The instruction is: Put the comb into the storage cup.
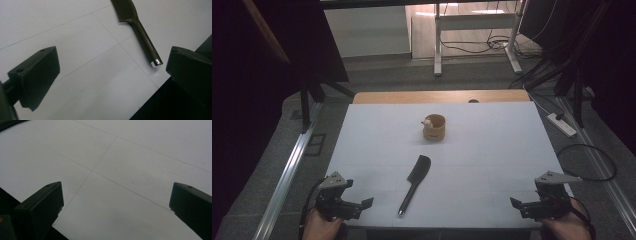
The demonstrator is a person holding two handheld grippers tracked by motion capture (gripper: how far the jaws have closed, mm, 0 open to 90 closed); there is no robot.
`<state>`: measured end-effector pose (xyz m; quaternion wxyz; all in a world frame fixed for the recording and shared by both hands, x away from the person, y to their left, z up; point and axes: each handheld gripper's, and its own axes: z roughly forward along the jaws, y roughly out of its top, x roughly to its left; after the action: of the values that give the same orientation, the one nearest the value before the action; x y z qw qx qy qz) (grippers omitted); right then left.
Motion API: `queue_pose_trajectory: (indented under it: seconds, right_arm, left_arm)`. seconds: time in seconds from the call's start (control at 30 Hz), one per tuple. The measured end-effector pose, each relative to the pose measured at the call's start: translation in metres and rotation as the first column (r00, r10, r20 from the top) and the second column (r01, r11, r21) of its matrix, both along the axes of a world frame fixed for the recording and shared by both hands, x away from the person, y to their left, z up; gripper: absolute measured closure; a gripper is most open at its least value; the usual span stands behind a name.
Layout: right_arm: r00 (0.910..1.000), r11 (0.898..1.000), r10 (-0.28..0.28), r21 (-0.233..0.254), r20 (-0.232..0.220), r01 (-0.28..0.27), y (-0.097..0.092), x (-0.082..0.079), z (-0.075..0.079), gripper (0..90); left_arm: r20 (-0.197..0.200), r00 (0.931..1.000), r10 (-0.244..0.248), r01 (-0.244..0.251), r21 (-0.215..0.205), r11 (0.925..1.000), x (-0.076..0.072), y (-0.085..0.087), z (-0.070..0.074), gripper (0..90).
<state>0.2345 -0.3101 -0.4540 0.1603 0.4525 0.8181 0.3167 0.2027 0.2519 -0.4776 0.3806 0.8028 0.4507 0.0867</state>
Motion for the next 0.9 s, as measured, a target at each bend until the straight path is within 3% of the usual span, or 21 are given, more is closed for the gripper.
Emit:
queue_pose_trajectory:
  seconds: [0.57, 0.9]
  right_arm:
    - [0.9999, 1.0, 0.011, 0.001, -0.004, -0.011, 0.0, -0.0001, -0.0003, 0.0]
    - [0.9999, 1.0, 0.017, -0.003, 0.003, -0.017, 0.0009, -0.0003, -0.0001, 0.0]
  left_arm:
    - [-0.019, 0.9998, 0.01, -0.011, -0.005, 0.9999, 0.002, 0.0009, -0.0005, 0.3]
    - [-0.026, 0.9996, 0.01, -0.01, 0.024, 0.9997, 0.0019, -0.0022, 0.0, 0.7]
